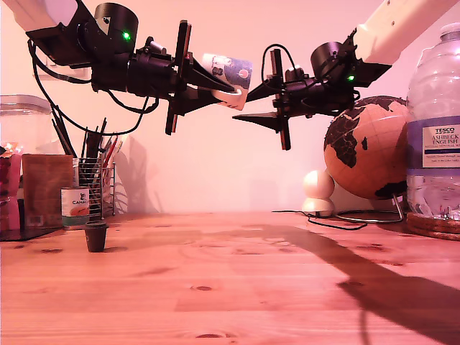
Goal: Lift the coffee cup and remove the coffee capsule that is hidden under it
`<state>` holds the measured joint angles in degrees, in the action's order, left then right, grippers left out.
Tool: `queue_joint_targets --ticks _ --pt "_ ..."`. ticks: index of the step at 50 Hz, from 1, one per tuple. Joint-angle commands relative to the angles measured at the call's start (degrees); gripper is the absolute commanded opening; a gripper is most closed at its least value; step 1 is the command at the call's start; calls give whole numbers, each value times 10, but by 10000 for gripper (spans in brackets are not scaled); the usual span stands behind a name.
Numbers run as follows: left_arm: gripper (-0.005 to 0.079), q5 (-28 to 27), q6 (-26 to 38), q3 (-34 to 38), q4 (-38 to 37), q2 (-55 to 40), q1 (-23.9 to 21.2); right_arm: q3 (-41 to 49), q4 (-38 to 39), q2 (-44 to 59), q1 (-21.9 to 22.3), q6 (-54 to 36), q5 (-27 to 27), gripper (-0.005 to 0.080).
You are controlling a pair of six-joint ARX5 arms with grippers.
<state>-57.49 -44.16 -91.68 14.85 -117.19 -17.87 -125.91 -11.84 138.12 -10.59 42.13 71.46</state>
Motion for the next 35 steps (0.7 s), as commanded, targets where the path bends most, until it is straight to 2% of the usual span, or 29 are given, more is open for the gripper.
queue_joint_targets --ticks 1,29,35 --pt "-22 -5 11 -9 19 2 -2 5 0 4 11 -2 1 201" --pt "-22 -4 12 -9 20 2 -2 5 -7 -14 28 -2 16 203" --pt "-22 -2 12 -9 19 2 2 5 -8 -29 28 -2 17 253"
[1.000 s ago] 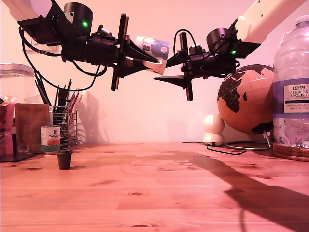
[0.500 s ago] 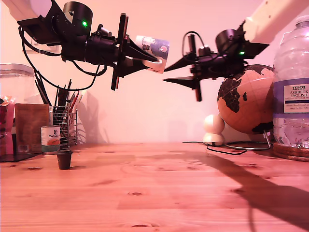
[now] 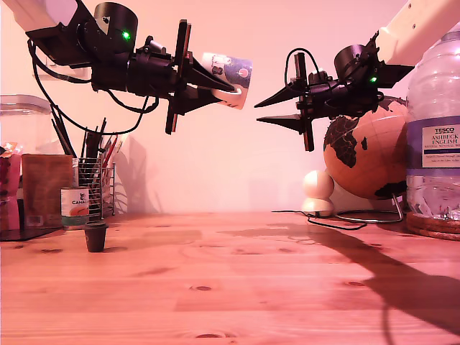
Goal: Lift the coffee cup and remove the coffee capsule that is hidden under it
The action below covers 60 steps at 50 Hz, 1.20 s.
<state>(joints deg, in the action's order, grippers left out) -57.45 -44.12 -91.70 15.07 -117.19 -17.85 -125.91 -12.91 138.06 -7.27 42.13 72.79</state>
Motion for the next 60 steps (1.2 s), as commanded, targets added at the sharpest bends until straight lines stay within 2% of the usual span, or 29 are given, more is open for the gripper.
queue_joint_targets --ticks 1,8,31,60 --pt "-22 -3 11 -9 17 2 2 5 2 -31 -5 -2 4 263" --pt "-22 -2 11 -9 17 2 9 5 2 -46 -2 -2 8 304" --pt "-22 1 11 -9 12 2 14 5 2 -87 -3 -3 8 304" --pt "-22 -6 9 -9 12 2 6 5 1 -89 -40 -15 -4 304"
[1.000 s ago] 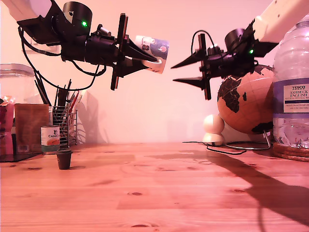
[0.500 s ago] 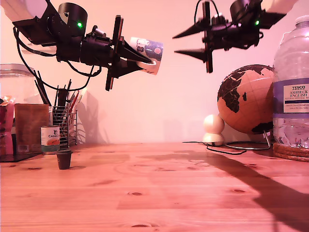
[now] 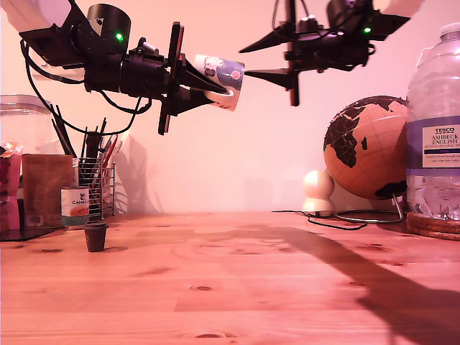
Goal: Lift the coffee cup and remove the coffee capsule that is hidden under it
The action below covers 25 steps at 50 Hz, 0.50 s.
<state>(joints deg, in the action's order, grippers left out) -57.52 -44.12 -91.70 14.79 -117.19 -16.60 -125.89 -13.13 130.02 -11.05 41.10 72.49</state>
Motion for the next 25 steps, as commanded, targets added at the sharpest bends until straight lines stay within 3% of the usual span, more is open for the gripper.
queue_joint_targets --ticks 1,25 --pt "-22 -6 8 -9 15 2 -8 5 3 -9 -2 -4 -2 304" --pt "-22 -7 6 -9 15 2 -24 5 1 -9 -20 -10 -4 280"
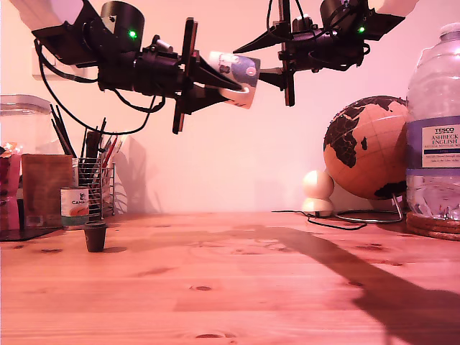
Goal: Lift the coffee cup and remove the coffee capsule that is hidden under it
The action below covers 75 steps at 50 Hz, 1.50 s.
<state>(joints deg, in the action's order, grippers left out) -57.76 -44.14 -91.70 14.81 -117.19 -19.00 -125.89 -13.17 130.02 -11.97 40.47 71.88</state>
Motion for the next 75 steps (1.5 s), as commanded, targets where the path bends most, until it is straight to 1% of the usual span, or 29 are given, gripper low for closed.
queue_joint_targets --ticks 1,3,8,11,16,20,34,44,55,62,75 --pt "-22 -5 6 -9 15 2 0 5 0 -9 -12 -4 2 279" --pt "-22 -5 6 -9 15 2 0 5 0 -9 -13 -5 7 269" --pt "-22 -4 6 -9 15 2 0 5 -2 -9 -18 -12 11 190" --pt "-22 -4 6 -9 15 2 0 5 -5 -9 -19 -16 12 156" --pt "-22 -2 7 -9 15 2 0 5 -16 -9 -19 -23 11 137" --pt "-22 -2 7 -9 15 2 0 5 -20 -9 -19 -28 11 137" --pt "-22 13 13 -9 10 2 0 5 -29 -9 -10 -30 10 150" --pt "-22 9 17 -9 10 2 2 5 -29 -9 -3 -31 7 217" --pt "-22 6 18 -9 11 2 1 5 -29 -9 -2 -33 6 245" --pt "-22 6 18 -9 11 2 3 5 -30 -9 -1 -33 4 303" --pt "-22 6 22 -9 10 2 5 5 -30 -9 18 -32 0 305"
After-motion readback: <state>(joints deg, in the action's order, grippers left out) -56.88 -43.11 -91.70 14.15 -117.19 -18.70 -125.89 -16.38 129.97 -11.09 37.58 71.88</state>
